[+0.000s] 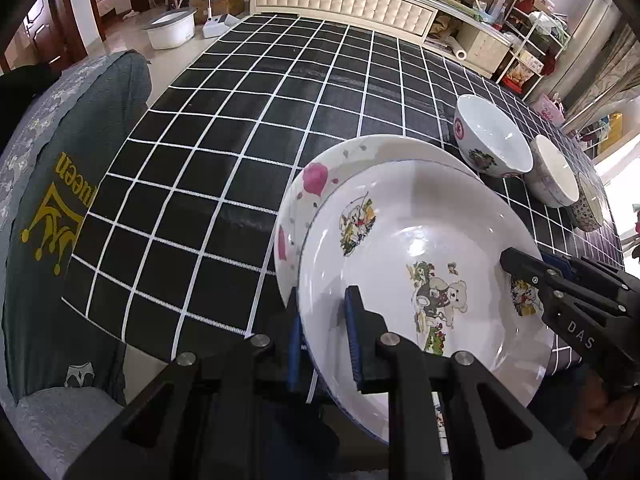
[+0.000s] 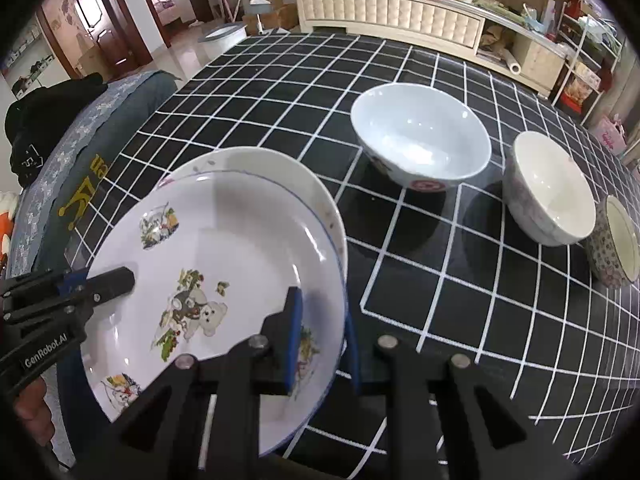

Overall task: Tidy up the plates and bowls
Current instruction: 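Lift the cartoon-print plate and carry it over the pink-flower plate, then lower the cartoon-print plate onto the stack, open and withdraw the right gripper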

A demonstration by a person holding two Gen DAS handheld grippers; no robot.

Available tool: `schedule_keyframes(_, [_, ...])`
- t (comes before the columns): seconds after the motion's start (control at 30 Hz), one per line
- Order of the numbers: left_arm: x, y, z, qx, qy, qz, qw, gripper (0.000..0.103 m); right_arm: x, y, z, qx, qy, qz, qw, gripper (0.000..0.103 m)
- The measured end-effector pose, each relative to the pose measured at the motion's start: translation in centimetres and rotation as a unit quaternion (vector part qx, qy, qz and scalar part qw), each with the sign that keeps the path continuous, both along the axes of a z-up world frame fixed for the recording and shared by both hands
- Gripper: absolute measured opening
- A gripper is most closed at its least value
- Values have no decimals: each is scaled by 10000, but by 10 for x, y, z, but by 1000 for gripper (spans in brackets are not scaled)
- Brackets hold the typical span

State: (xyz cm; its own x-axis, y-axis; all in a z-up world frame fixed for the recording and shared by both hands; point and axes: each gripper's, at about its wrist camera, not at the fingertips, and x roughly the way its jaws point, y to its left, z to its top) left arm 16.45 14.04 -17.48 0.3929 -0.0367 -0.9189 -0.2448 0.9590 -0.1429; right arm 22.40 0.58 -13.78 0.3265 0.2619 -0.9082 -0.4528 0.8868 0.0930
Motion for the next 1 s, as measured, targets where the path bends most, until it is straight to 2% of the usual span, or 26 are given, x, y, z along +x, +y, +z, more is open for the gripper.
schedule_keyframes(0.37, [17, 3, -5, 151, 40, -45, 9999, 18, 13, 7, -10, -147, 51, -17, 9999, 24])
schedule_keyframes(0.7, [27, 3, -7, 151, 93, 43, 9998, 18, 19, 7, -11, -39, 25, -111, 9999, 24])
schedule_keyframes(0.8, [27, 3, -7, 101, 120, 13, 9999, 22, 17, 8, -12, -50, 2, -64, 10000, 25])
schedule_keyframes(0.87, [25, 2, -6, 55, 111, 17, 9999, 28, 15, 9, -14, -61, 53, -25, 10000, 30])
schedule_keyframes(1.0, [21, -4, -5, 12, 114, -5, 9999, 36, 13, 5, -15, -187, 47, -118, 9997, 56])
